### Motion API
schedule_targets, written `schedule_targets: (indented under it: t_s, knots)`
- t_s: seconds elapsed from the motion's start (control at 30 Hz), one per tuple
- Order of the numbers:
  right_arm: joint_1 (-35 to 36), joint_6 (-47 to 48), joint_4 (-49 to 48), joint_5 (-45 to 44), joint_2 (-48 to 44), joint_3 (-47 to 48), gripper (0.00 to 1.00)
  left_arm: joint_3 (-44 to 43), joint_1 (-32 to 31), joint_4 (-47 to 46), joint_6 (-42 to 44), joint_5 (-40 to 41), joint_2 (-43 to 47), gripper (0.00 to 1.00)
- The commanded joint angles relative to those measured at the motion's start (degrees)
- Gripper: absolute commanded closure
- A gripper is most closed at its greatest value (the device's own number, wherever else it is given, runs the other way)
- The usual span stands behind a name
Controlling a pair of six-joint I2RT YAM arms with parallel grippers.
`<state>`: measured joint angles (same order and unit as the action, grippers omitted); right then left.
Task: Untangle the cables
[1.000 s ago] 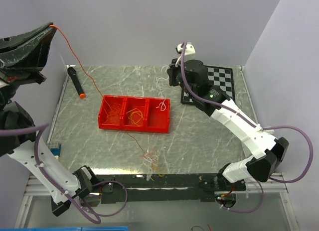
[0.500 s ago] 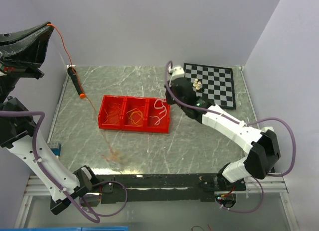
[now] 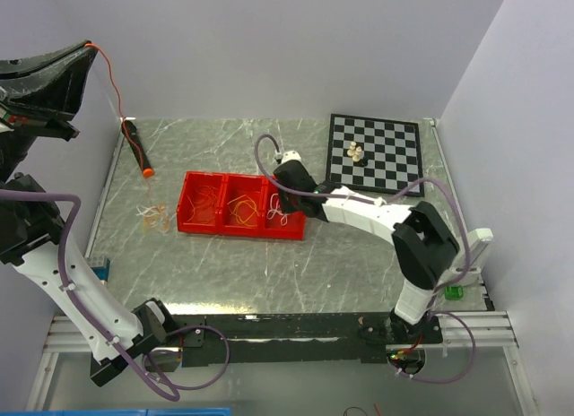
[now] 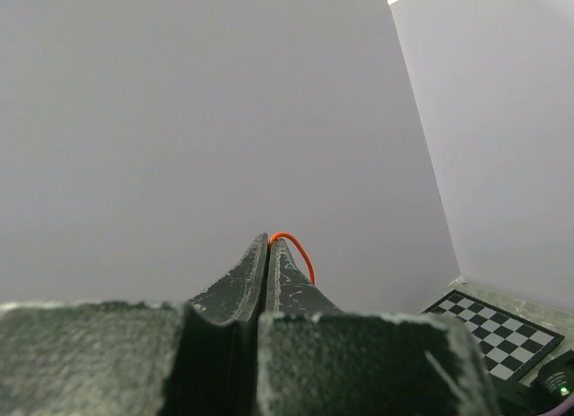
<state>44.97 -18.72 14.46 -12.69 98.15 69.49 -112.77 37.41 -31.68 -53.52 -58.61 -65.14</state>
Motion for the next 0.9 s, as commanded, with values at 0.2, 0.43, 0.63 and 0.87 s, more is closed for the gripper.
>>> schedule_targets:
  t_s: [0.2, 0.43, 0.63, 0.87]
  knots:
    - [-2.17, -5.80, 6.65, -2.69, 1.63, 9.09, 0.37, -2.63, -0.05, -1.80, -1.59, 0.60, 0.02, 0.97]
    - [-2.26, -5.45, 2.77, -0.58, -8.49, 2.94, 0.29, -2.10, -0.05, -7.33, -7.21, 1.04, 0.02, 0.95]
    - [-2.34, -5.89, 6.80, -2.60, -6.40, 4.41, 0.44, -2.72, -0.05, -7.26, -7.83, 1.48, 0.19, 0.94]
    - [-2.43, -3.52, -0.30, 10.37, -6.74, 3.01, 0.74, -1.05, -0.05, -6.64, -7.92, 1.48, -0.07, 0.95]
